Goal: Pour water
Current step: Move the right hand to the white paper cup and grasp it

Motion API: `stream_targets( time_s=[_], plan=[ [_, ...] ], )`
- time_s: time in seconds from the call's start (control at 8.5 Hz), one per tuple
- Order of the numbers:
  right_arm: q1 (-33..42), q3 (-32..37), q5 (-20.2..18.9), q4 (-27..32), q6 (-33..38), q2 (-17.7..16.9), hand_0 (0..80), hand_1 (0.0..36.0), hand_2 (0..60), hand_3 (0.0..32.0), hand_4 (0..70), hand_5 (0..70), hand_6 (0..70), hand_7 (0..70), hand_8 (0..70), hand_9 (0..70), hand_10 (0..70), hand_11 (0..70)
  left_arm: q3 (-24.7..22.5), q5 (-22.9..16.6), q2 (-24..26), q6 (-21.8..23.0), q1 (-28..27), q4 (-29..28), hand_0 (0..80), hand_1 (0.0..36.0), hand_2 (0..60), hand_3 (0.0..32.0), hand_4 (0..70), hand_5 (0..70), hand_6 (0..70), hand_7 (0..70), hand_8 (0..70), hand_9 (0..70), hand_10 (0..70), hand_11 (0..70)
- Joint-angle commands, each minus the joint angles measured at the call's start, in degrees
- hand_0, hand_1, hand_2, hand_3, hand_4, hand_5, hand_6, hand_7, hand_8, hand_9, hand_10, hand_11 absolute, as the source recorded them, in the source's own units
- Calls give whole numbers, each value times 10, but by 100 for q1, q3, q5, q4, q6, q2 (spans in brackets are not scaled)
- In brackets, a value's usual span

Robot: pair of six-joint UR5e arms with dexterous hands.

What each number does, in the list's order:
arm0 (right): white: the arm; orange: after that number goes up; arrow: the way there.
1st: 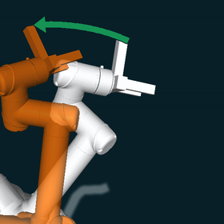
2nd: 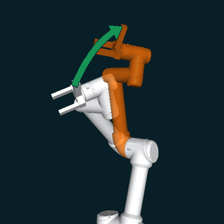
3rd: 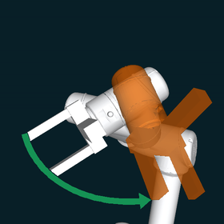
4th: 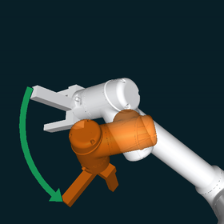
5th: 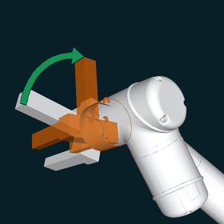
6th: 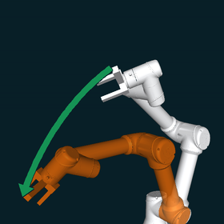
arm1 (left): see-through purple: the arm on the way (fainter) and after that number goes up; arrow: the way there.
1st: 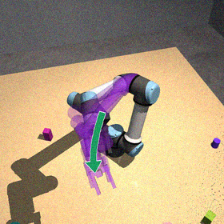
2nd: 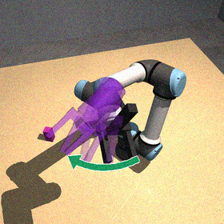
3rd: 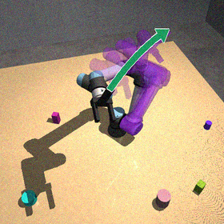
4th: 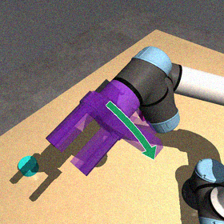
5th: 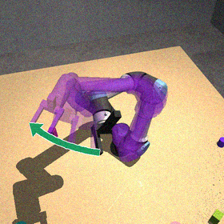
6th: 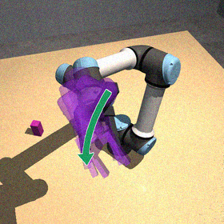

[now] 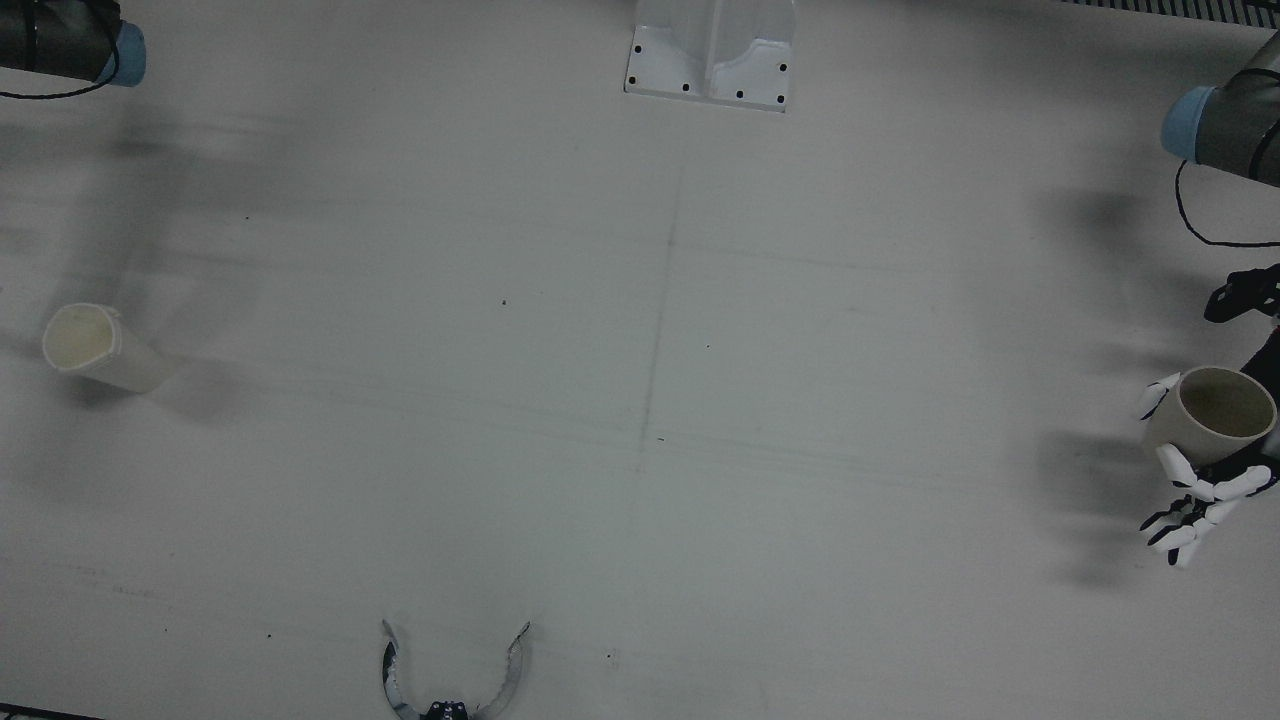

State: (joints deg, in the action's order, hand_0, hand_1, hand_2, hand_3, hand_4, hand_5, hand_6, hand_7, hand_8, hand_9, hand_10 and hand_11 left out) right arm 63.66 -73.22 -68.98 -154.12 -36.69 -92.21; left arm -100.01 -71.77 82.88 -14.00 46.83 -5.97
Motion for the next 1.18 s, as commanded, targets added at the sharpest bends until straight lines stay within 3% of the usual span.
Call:
stream_targets(
  time_s=[0.0, 0.12, 0.24, 0.35, 0.47, 0.59, 1.06],
  plan=[
    [-913, 88, 909, 101, 230, 45, 483, 175, 100, 18, 0, 47, 0, 0, 52, 20, 0, 1, -10, -3, -70, 2, 1, -9, 800, 360, 600, 0, 700, 700, 144, 133, 76, 29, 93, 166],
    [-1169, 45, 1200, 232, 572, 45, 468, 151, 82, 0, 0, 42, 0, 0, 79, 61, 0, 9, -19, -3, -87, 11, 10, -9, 800, 360, 600, 0, 700, 700, 145, 133, 77, 29, 94, 166],
    [-1285, 44, 1359, 511, 784, 37, 470, 152, 80, 0, 0, 41, 0, 0, 84, 66, 0, 3, -19, -3, -88, 2, 1, -9, 800, 360, 600, 0, 700, 700, 146, 132, 76, 28, 94, 167],
    [-1312, 44, 1404, 523, 917, 28, 475, 160, 83, 8, 0, 43, 0, 0, 79, 60, 0, 0, -10, -12, -79, -15, -8, -9, 800, 360, 600, 0, 700, 700, 147, 134, 76, 29, 94, 167],
    [-1374, 79, 1413, 523, 910, 19, 487, 178, 107, 50, 0, 53, 0, 0, 66, 41, 0, 0, -10, -12, -79, -15, -16, -9, 800, 360, 600, 0, 700, 700, 149, 133, 77, 29, 94, 167],
    [-1566, 132, 1500, 514, 901, 19, 490, 185, 113, 62, 0, 56, 0, 0, 66, 41, 0, 0, -10, -12, -88, -24, -16, -9, 800, 360, 600, 0, 700, 700, 151, 136, 78, 30, 94, 167],
    [-2235, 167, 1879, 505, 910, 291, 491, 189, 136, 70, 0, 64, 0, 0, 68, 47, 0, 0, -10, -3, -105, -15, 1, -18, 800, 360, 600, 0, 700, 700, 150, 133, 78, 31, 96, 170]
  ],
)
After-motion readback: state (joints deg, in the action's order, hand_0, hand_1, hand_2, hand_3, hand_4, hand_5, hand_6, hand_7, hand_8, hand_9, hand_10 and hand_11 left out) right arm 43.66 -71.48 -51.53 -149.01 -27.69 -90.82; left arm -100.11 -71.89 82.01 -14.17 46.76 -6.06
